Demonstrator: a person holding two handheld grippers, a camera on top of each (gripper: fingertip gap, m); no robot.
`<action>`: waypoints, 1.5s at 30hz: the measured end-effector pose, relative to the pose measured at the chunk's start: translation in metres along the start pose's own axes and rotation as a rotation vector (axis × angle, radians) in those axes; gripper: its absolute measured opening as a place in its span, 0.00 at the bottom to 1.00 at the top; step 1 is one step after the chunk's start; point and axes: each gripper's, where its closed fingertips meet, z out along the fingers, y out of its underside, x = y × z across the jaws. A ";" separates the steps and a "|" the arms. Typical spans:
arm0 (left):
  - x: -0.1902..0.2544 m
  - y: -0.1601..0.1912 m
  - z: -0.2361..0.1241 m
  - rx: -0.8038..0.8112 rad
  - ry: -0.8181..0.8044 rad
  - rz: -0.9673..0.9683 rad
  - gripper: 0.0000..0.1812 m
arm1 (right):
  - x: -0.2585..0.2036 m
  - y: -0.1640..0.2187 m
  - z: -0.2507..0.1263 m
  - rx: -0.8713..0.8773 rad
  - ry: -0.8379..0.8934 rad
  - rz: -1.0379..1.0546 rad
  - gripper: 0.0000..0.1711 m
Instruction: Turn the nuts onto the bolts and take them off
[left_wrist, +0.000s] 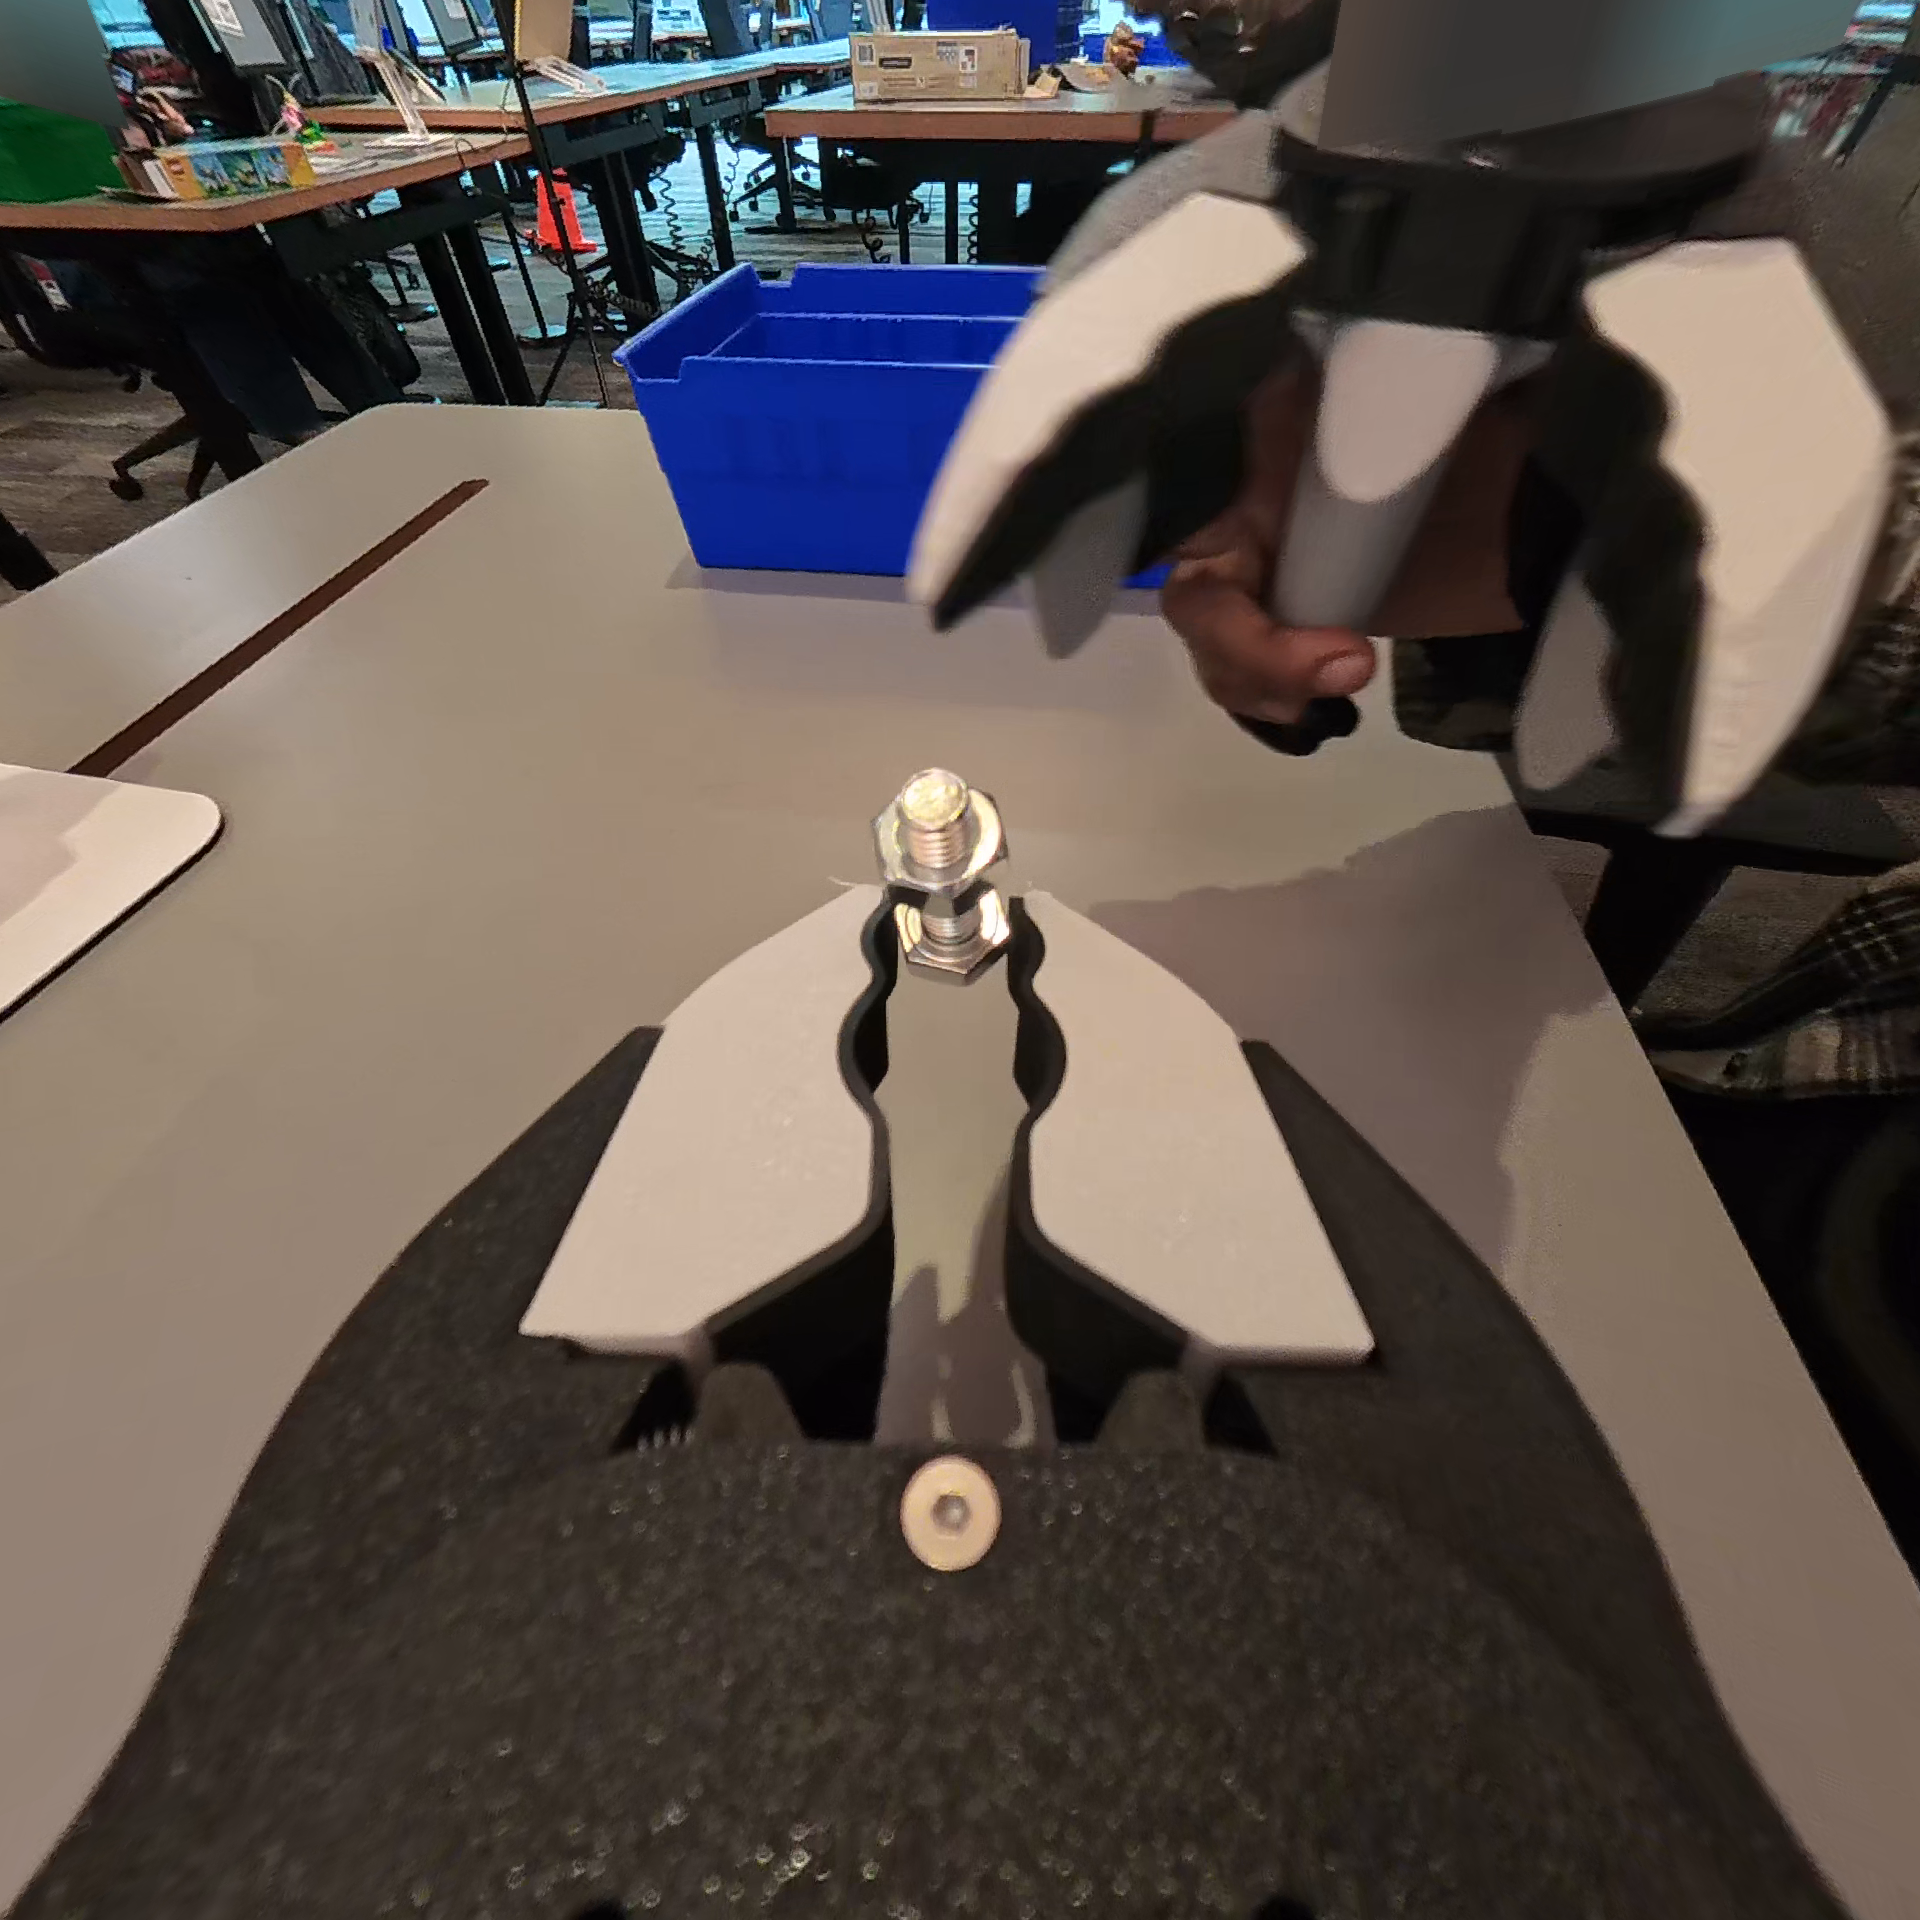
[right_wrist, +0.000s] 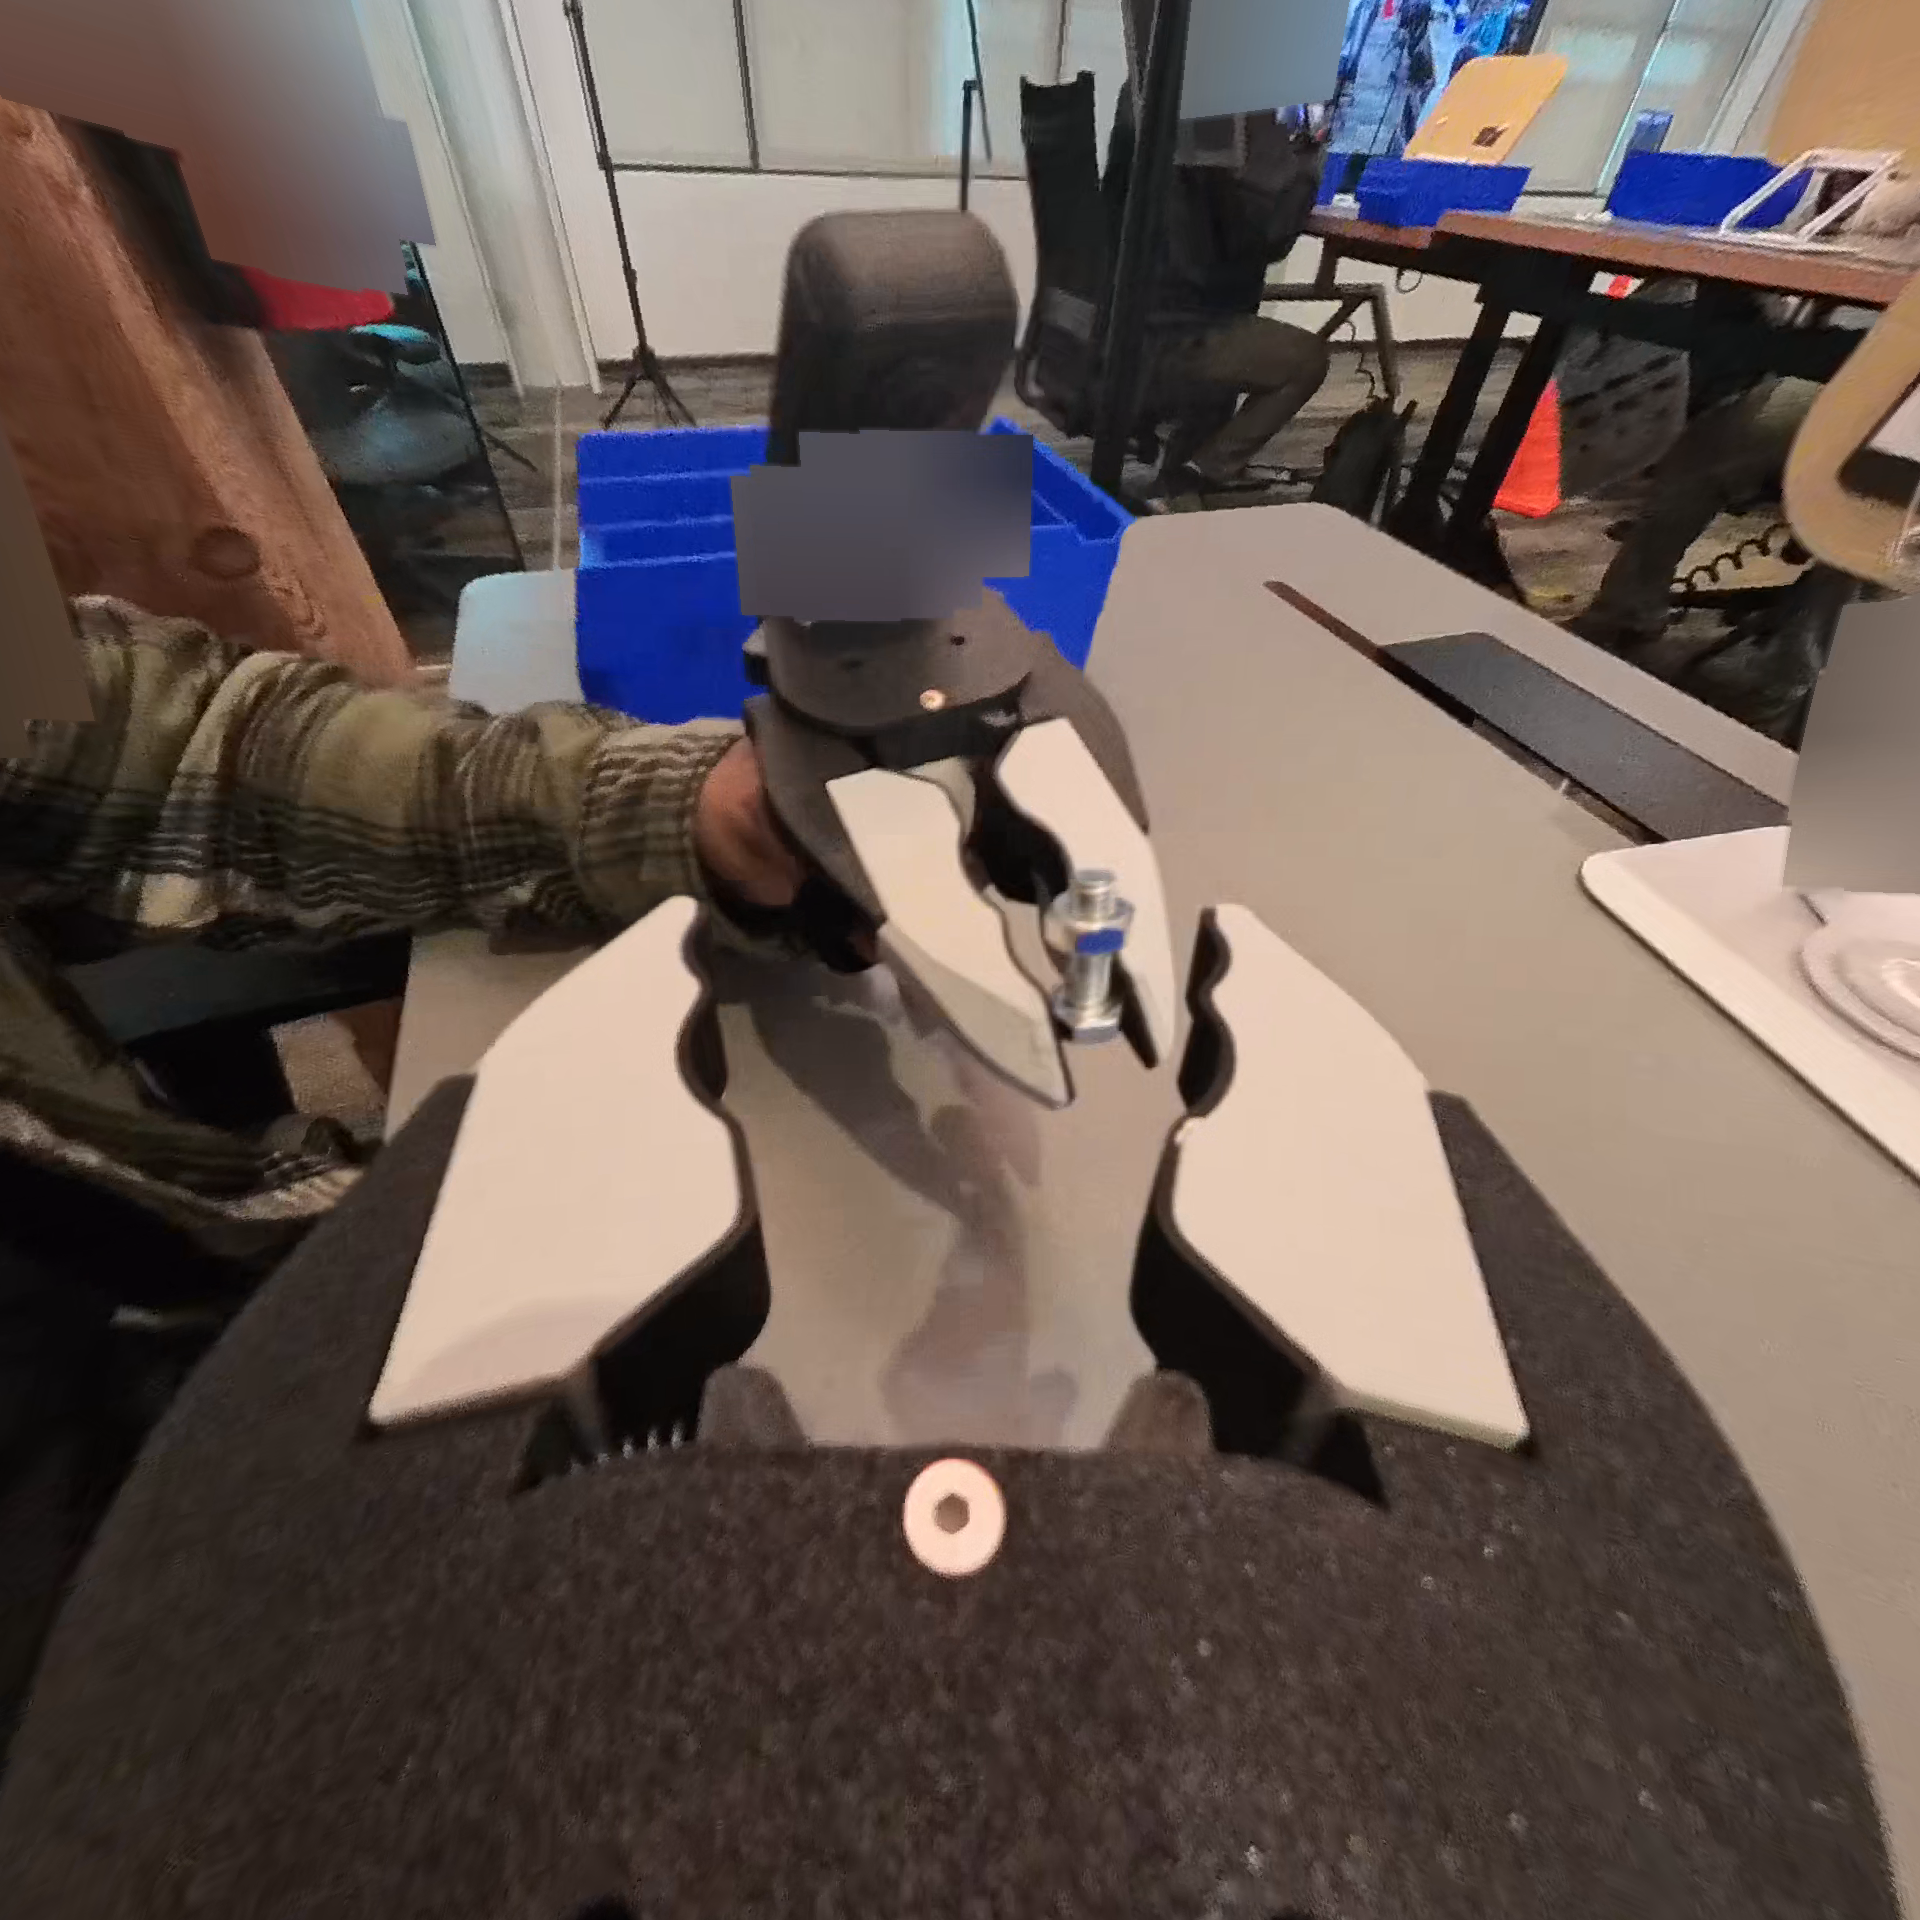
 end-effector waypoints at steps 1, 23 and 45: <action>0.001 0.000 0.001 -0.003 0.001 0.006 0.11 | 0.004 0.000 0.005 0.006 -0.010 0.019 0.51; 0.011 0.004 0.006 -0.055 0.016 0.065 0.11 | 0.016 0.017 0.024 -0.188 -0.071 -0.150 0.08; 0.006 -0.021 0.005 0.231 0.107 -0.155 0.52 | 0.238 0.078 -0.352 -0.325 0.868 0.262 0.05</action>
